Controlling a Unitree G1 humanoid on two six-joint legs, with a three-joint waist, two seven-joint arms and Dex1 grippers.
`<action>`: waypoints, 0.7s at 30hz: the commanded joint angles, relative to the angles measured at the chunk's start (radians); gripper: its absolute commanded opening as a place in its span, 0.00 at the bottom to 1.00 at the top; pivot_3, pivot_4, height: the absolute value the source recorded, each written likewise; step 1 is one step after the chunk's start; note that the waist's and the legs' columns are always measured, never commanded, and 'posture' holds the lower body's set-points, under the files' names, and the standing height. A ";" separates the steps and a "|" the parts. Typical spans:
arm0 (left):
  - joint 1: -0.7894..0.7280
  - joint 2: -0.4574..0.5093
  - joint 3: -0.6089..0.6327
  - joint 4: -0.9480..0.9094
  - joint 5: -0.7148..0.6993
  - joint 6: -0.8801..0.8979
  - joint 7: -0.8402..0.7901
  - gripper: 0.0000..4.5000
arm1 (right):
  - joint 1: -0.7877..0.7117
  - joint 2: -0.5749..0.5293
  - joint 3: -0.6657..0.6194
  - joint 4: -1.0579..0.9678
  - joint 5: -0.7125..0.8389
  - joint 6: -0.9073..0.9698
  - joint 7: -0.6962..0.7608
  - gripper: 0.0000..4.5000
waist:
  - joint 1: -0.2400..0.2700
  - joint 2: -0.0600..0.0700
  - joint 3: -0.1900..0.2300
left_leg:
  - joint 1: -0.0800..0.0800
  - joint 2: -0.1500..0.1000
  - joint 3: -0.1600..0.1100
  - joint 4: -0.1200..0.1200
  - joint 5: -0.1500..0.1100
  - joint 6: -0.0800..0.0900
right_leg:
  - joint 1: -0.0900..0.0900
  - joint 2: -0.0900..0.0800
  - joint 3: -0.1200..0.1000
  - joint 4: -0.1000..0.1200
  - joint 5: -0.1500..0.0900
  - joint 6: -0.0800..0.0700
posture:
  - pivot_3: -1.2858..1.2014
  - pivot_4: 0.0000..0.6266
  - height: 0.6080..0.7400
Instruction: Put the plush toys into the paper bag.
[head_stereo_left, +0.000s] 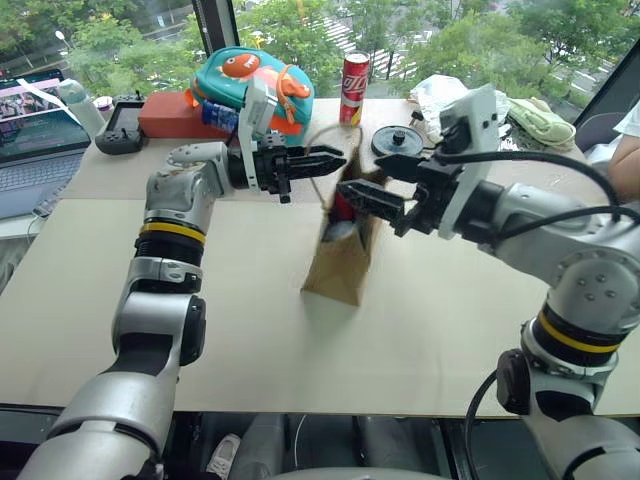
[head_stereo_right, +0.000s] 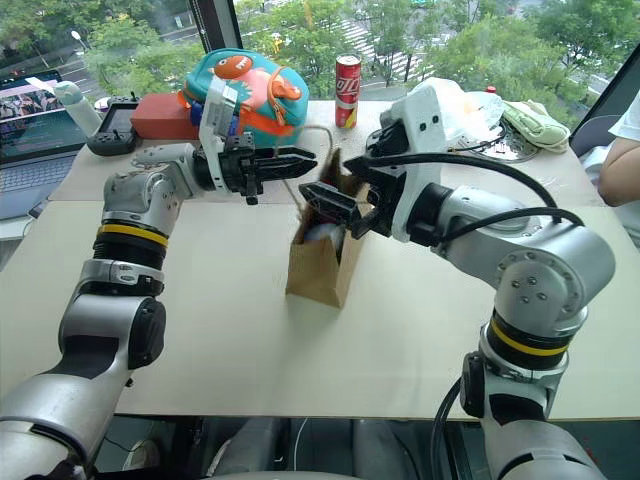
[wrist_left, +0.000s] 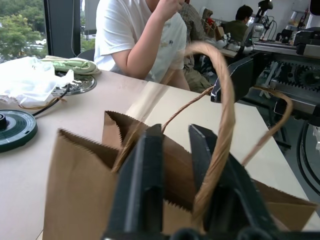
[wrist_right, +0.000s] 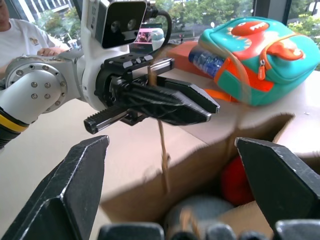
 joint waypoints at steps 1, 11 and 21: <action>0.003 0.014 0.013 -0.060 -0.028 0.023 0.012 0.58 | 0.008 -0.070 -0.002 -0.020 -0.003 -0.024 0.027 1.00 | 0.000 0.000 0.000 | 0.000 0.000 0.000 0.000 0.000 0.000 | 0.000 0.000 0.000 0.000 0.000 0.000 | 0.52 0.24 1.00; 0.010 0.059 0.085 -0.128 -0.129 0.185 0.073 0.90 | -0.014 -0.077 -0.171 0.028 0.099 -0.078 0.007 1.00 | 0.000 0.000 0.000 | 0.000 0.000 0.000 0.000 0.000 0.000 | 0.000 0.000 0.000 -0.004 0.000 0.000 | 0.52 0.24 1.00; 0.192 0.126 0.081 -0.386 -0.229 0.388 0.121 0.90 | -0.008 -0.108 -0.305 0.068 0.206 -0.099 -0.113 1.00 | 0.000 0.000 0.000 | 0.001 0.001 0.001 -0.001 0.000 0.000 | 0.000 0.000 0.001 0.001 0.000 0.000 | 0.52 0.24 1.00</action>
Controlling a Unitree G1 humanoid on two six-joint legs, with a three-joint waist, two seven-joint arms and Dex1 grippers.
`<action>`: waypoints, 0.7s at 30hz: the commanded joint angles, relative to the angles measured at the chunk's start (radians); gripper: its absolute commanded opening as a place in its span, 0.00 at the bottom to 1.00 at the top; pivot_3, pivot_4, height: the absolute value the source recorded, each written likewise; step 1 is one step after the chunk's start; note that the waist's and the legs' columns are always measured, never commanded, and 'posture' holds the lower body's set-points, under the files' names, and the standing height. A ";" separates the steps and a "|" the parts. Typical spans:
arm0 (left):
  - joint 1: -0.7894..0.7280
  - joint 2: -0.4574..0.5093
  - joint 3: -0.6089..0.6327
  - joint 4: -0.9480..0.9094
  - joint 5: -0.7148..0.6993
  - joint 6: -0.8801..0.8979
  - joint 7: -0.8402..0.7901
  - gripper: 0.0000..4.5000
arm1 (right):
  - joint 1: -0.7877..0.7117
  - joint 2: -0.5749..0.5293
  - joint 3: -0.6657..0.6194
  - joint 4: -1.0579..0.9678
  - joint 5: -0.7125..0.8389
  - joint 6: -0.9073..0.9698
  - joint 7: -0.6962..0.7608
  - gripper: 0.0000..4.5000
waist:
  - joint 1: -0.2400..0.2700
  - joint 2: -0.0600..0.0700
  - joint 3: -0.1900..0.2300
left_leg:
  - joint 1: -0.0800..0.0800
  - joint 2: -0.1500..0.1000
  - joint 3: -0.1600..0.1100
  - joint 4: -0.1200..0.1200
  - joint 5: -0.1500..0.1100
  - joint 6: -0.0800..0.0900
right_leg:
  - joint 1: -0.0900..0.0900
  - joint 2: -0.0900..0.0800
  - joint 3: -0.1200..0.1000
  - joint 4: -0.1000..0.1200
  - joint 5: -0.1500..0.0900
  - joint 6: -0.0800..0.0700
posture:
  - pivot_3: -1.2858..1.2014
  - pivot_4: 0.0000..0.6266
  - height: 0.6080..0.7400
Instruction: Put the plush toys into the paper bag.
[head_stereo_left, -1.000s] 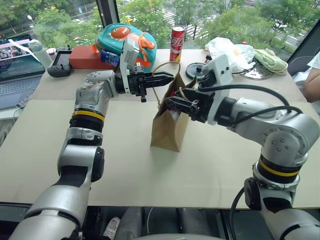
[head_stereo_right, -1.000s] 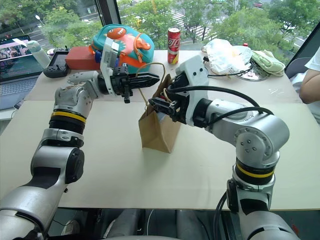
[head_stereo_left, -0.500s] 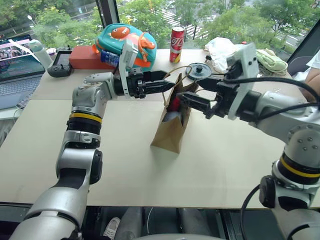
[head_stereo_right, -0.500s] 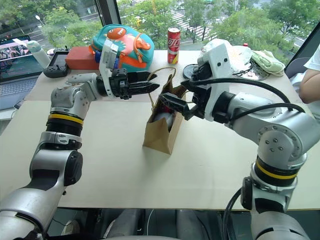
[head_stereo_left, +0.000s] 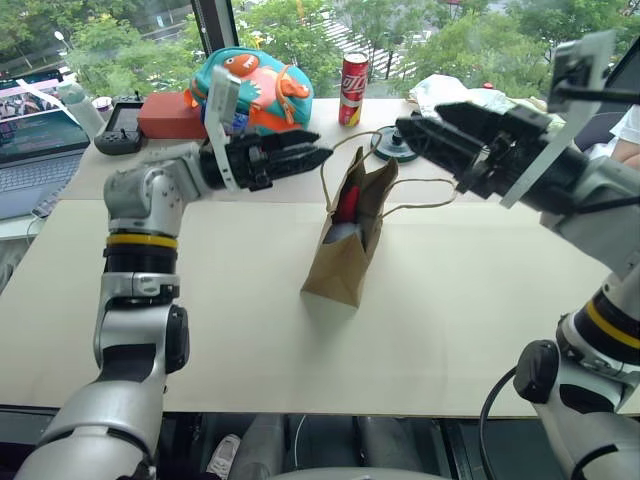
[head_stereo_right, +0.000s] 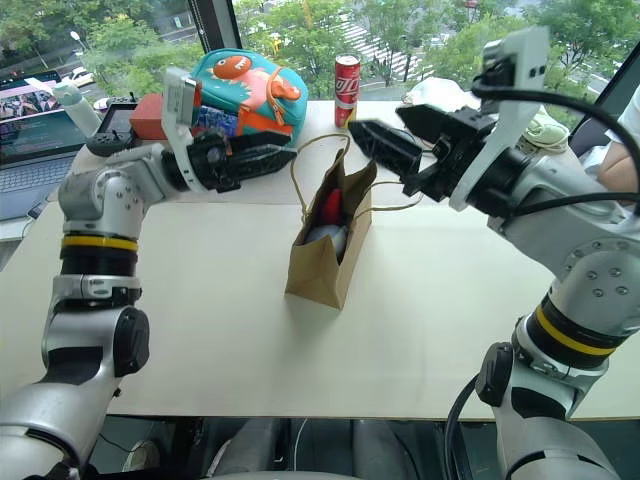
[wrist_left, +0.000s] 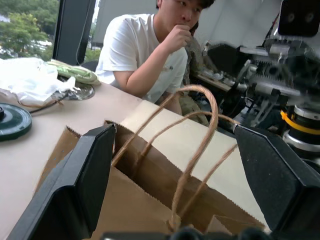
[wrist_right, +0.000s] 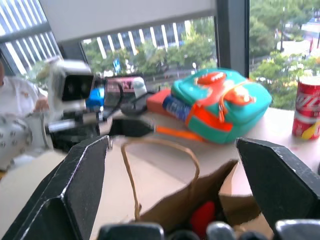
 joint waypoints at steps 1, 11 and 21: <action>0.087 0.048 0.005 -0.141 -0.046 0.055 0.017 0.90 | 0.060 -0.084 -0.090 -0.023 0.037 -0.020 -0.005 1.00 | 0.001 0.000 0.000 | 0.000 0.000 0.000 0.000 0.000 0.000 | 0.000 0.000 0.000 0.000 0.000 0.000 | 0.52 0.24 1.00; 0.414 0.116 0.073 -0.470 -0.177 0.191 0.160 0.90 | 0.434 -0.448 -0.347 -0.101 0.223 0.000 0.220 1.00 | 0.010 0.000 0.000 | 0.003 0.000 0.001 0.001 0.000 0.000 | 0.009 -0.001 0.001 -0.015 0.000 0.000 | 0.52 0.24 1.00; 0.426 0.096 0.048 -0.456 -0.174 0.121 0.219 0.90 | 0.580 -0.428 0.151 -0.309 0.043 -0.147 0.288 1.00 | 0.003 0.000 0.001 | 0.009 0.002 0.003 0.001 0.000 0.000 | 0.015 0.002 0.002 -0.016 -0.003 0.004 | 0.52 0.24 1.00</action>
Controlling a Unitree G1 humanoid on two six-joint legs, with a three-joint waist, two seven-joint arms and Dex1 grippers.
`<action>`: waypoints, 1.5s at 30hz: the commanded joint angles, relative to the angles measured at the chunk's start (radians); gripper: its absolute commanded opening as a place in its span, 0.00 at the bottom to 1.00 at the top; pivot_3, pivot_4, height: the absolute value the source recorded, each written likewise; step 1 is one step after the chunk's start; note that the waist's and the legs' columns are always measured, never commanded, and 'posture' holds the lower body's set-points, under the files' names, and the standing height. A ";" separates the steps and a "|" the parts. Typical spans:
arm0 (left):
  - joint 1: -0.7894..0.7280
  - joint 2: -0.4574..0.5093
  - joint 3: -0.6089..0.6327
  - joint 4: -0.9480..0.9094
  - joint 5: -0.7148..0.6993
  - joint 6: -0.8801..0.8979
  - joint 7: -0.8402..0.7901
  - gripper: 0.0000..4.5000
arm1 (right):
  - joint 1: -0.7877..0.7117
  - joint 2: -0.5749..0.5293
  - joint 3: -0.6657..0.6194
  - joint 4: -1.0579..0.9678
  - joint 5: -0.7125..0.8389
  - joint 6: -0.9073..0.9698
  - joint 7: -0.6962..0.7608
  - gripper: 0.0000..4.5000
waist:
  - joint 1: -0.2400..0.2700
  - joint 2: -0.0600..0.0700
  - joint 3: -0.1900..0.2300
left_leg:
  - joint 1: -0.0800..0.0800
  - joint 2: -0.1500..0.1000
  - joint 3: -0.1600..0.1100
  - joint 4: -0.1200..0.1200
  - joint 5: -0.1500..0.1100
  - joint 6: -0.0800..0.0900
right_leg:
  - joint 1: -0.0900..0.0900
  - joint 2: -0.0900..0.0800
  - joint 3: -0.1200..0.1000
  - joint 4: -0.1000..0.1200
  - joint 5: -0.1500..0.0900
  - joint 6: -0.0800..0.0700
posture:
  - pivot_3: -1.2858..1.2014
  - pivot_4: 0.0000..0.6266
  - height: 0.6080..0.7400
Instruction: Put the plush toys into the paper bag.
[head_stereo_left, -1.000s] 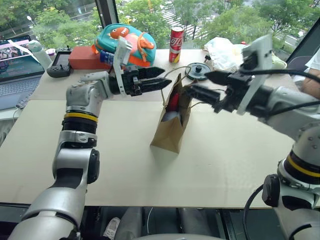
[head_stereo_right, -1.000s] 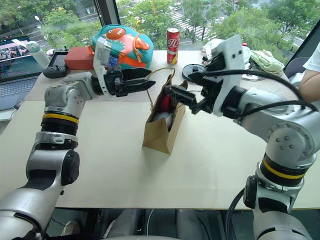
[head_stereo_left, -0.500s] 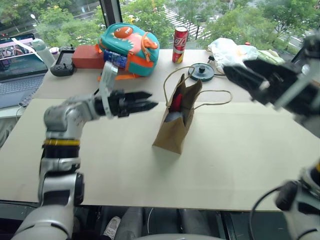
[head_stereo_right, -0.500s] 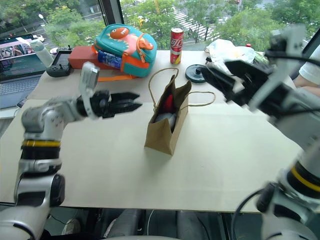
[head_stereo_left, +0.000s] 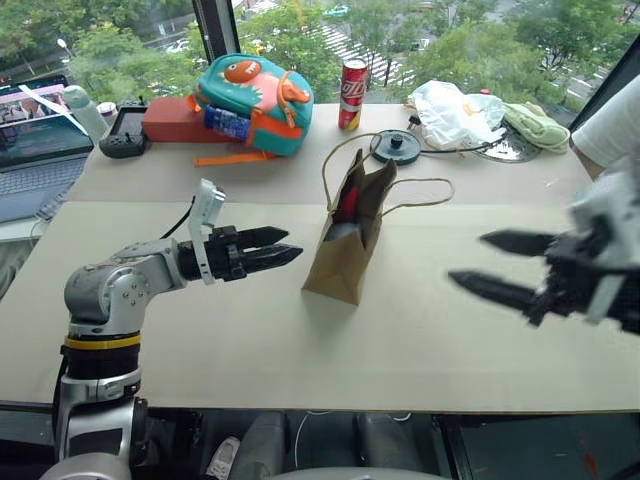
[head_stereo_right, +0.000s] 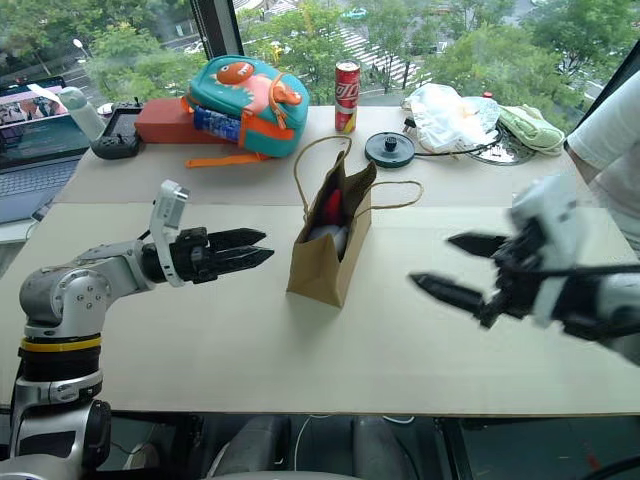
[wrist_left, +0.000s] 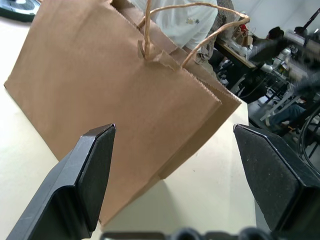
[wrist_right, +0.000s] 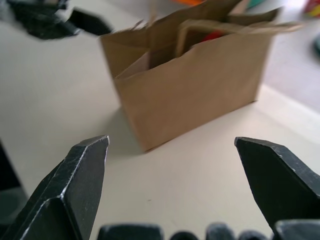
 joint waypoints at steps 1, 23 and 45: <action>-0.004 0.006 -0.016 -0.015 0.003 -0.057 0.000 0.90 | -0.075 0.073 0.223 -0.016 -0.121 -0.075 -0.070 1.00 | 0.001 0.000 0.000 | 0.000 0.000 0.000 0.000 0.000 0.000 | 0.000 0.000 0.000 0.000 0.000 0.000 | 0.52 0.24 1.00; 0.057 0.073 -0.104 -0.022 0.066 -0.247 -0.063 0.95 | -0.410 0.383 0.606 0.253 -0.555 -0.217 -0.104 1.00 | 0.010 0.000 0.000 | -0.002 -0.001 -0.002 -0.001 0.000 0.000 | -0.003 -0.001 -0.001 0.000 0.004 -0.007 | 0.52 0.24 1.00; 0.070 0.044 -0.175 -0.022 0.160 -0.354 -0.052 0.95 | -0.510 0.541 0.636 0.366 -0.660 -0.196 -0.125 1.00 | -0.001 0.000 0.000 | -0.003 -0.001 -0.002 -0.002 0.000 0.000 | -0.004 -0.002 -0.002 0.001 0.004 -0.008 | 0.52 0.24 1.00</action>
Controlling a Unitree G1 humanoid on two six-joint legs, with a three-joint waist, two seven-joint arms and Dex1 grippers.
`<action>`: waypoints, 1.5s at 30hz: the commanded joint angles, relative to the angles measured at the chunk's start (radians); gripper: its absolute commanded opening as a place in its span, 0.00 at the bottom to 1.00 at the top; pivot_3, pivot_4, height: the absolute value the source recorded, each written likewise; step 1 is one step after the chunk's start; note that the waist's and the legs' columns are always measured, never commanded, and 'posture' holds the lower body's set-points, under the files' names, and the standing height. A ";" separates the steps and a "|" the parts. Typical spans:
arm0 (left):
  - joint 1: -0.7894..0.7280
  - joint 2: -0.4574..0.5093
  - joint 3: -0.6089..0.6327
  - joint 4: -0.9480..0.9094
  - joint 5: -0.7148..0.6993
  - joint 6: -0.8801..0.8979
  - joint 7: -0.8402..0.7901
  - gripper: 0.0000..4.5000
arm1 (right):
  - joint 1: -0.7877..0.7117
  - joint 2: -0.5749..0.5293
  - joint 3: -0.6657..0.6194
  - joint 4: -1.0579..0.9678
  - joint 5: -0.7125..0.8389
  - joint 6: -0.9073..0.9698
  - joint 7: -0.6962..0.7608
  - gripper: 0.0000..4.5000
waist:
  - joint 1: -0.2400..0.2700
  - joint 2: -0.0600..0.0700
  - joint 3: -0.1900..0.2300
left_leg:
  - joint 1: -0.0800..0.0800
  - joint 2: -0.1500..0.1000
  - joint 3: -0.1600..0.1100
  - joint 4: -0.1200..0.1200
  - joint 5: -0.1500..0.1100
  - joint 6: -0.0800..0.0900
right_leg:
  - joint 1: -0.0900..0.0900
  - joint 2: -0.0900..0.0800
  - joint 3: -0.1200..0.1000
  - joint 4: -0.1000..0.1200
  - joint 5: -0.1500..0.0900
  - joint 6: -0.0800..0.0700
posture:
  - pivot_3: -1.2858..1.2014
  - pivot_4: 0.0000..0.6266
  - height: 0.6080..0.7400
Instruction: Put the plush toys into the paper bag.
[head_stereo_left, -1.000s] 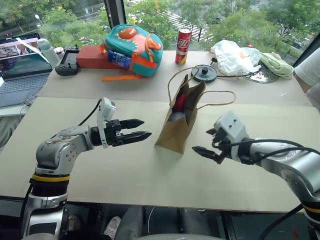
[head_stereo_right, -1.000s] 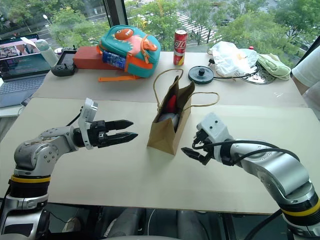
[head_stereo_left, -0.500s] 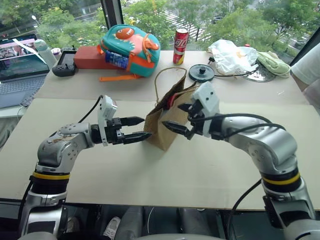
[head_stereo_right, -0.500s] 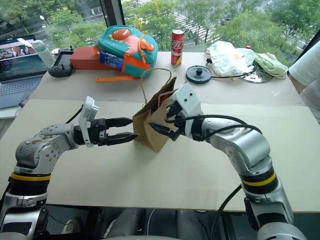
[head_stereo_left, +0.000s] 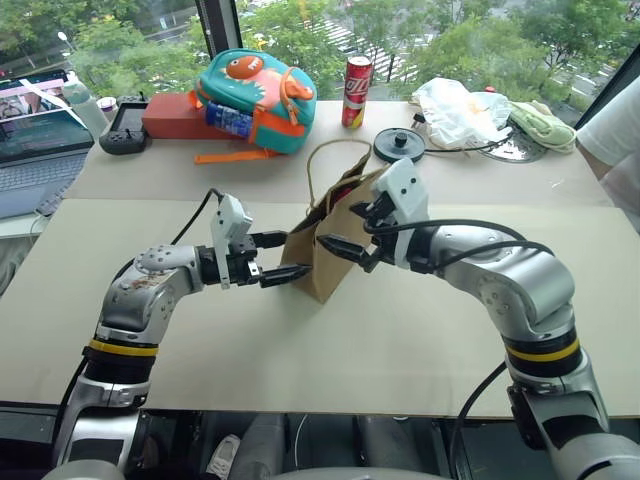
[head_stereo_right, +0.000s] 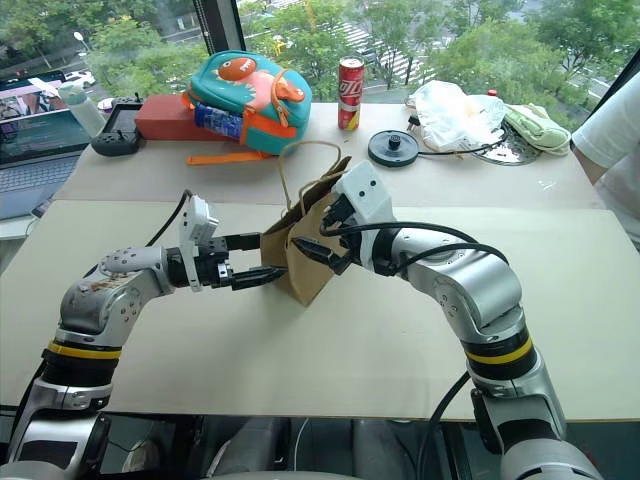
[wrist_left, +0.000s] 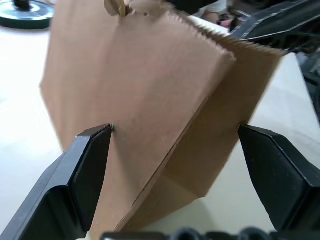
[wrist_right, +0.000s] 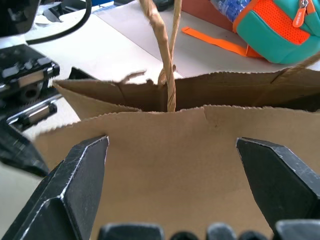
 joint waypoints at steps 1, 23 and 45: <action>0.011 0.029 0.022 -0.055 -0.033 0.029 -0.011 0.95 | -0.034 0.021 -0.002 0.001 -0.026 -0.003 -0.006 1.00 | -0.002 0.000 0.000 | 0.000 0.000 0.000 0.000 0.000 0.000 | 0.000 0.000 0.000 0.000 0.000 0.000 | 0.52 0.24 1.00; 0.018 -0.099 -0.053 -0.032 0.144 -0.128 0.181 0.42 | -0.080 0.081 -0.010 0.041 -0.071 0.015 -0.002 1.00 | 0.001 0.000 0.000 | 0.001 0.000 0.000 0.000 0.000 0.000 | 0.000 0.000 0.000 0.000 0.000 0.000 | 0.52 0.24 1.00; -0.059 -0.175 0.015 0.036 0.127 -0.129 0.266 0.01 | 0.087 -0.084 -0.297 -0.204 0.156 0.203 0.121 1.00 | 0.011 0.000 0.000 | -0.002 -0.001 -0.001 0.000 0.000 0.000 | 0.000 -0.001 -0.001 -0.001 0.000 0.000 | 0.52 0.24 1.00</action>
